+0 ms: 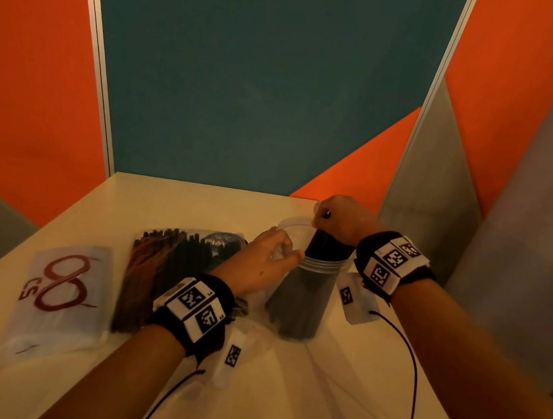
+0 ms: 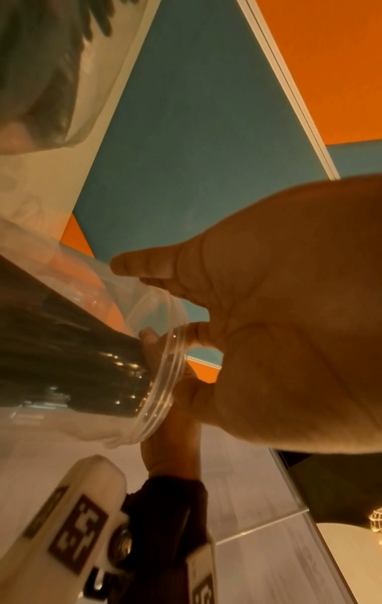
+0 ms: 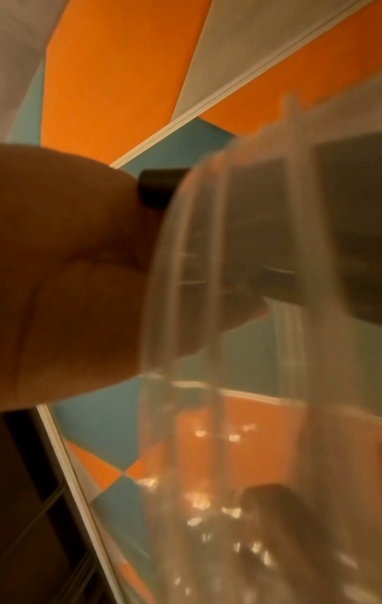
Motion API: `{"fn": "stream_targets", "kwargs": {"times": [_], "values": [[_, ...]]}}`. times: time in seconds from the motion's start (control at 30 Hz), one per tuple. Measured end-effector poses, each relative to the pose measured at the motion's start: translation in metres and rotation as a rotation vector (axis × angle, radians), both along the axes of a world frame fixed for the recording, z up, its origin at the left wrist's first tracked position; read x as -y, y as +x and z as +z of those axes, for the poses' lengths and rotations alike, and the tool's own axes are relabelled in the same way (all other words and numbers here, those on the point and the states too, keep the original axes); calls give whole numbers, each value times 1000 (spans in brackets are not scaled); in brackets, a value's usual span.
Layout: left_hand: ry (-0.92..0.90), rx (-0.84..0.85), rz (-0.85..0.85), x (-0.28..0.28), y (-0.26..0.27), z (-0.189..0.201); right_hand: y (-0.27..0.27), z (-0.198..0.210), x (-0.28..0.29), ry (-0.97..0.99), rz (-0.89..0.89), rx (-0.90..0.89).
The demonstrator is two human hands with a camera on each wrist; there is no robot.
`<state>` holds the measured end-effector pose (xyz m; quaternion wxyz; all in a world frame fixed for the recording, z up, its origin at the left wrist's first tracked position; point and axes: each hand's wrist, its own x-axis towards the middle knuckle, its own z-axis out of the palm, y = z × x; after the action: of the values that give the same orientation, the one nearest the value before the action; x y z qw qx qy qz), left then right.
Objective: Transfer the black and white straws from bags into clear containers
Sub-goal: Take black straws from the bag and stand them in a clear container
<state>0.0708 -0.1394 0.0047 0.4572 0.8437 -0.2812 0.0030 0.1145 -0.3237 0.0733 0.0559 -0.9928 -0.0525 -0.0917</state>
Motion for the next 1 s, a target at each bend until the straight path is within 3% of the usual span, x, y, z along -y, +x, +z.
{"fn": "stream_targets", "kwargs": {"times": [0.1, 0.27, 0.4, 0.47, 0.6, 0.67, 0.77, 0.9, 1.0], "values": [[3, -13, -16, 1, 0, 1, -4, 2, 4, 69, 21, 9], [-10, -54, -78, -3, -2, 3, -9, -1, 5, 17, 8, -59], [-73, -84, -30, -11, -9, 10, -17, 3, -3, 94, 62, 81], [38, -66, 5, -22, -8, 13, -26, 7, -15, 91, 105, 178], [494, -162, -55, -54, -4, 9, -70, 10, -66, 225, 256, 309], [746, -250, -67, -64, -7, 6, -96, 6, -94, 249, 334, 207], [1034, -263, -41, -67, -19, 10, -121, -14, -127, 127, 439, -258], [787, -196, -89, -80, -13, 6, -119, -61, -157, -125, 451, -523], [749, -170, -98, -88, 2, -1, -97, -83, -166, -79, 314, -545]]}}
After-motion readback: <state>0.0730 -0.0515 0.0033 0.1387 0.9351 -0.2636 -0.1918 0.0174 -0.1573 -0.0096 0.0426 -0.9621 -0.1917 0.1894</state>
